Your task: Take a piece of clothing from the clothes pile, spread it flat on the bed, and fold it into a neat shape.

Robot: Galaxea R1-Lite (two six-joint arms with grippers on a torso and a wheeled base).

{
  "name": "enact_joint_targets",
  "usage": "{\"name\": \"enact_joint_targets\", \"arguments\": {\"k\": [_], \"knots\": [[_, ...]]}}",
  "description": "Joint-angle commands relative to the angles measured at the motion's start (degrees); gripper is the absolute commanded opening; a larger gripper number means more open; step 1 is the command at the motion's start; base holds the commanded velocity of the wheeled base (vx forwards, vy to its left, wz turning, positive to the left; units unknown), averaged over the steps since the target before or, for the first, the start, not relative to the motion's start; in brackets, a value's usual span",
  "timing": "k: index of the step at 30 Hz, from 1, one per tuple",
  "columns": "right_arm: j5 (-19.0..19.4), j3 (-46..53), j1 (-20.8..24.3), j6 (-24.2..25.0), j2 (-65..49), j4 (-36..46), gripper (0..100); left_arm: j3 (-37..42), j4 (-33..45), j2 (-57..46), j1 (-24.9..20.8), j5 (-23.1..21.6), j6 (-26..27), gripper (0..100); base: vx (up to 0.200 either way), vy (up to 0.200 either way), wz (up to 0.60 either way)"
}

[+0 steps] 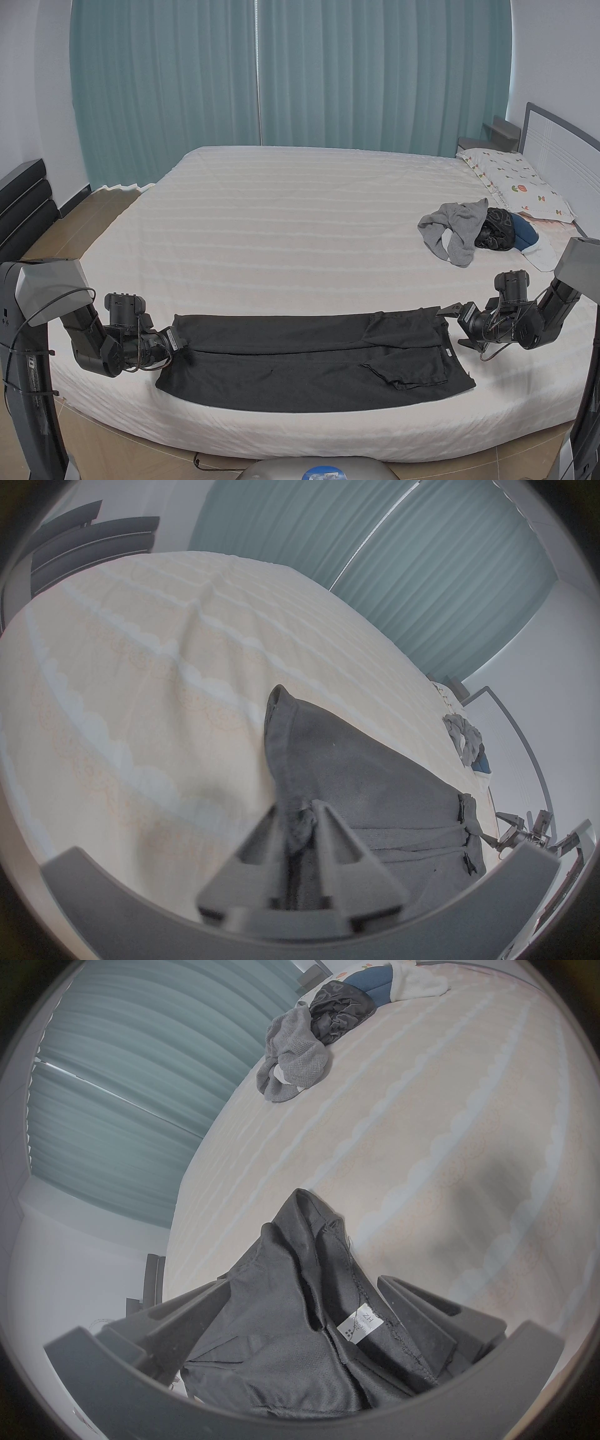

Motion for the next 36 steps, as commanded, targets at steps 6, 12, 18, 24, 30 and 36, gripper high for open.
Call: {"name": "enact_joint_targets", "arguments": {"k": [6,12,18,24,30,36], "knots": [[0.06,0.01,-0.09,0.00,-0.07,-0.02,100,0.59,-0.02,-0.97,0.17,0.65,-0.45,0,0.000,0.000,0.00],[0.06,0.01,-0.35,0.09,-0.07,-0.02,100,0.94,-0.02,-1.58,0.26,0.65,-1.94,0,0.000,0.000,0.00],[0.06,0.09,-0.35,0.09,-0.24,-0.02,100,0.50,-0.11,-1.67,-0.01,0.65,-2.82,0,-0.100,0.000,0.00],[0.06,0.09,-0.53,0.18,-0.42,-0.02,100,0.24,-0.11,-2.38,-0.45,0.56,-3.52,0,0.000,0.000,0.00],[0.23,0.36,-0.62,0.18,-0.86,-0.02,100,-1.17,-0.11,-2.73,-1.15,0.74,-6.86,0,0.000,0.000,0.00],[0.23,0.36,-0.62,0.18,-0.86,-0.02,100,-1.43,0.07,-4.05,-1.76,0.74,-8.00,0,0.000,-0.100,0.00]]}}
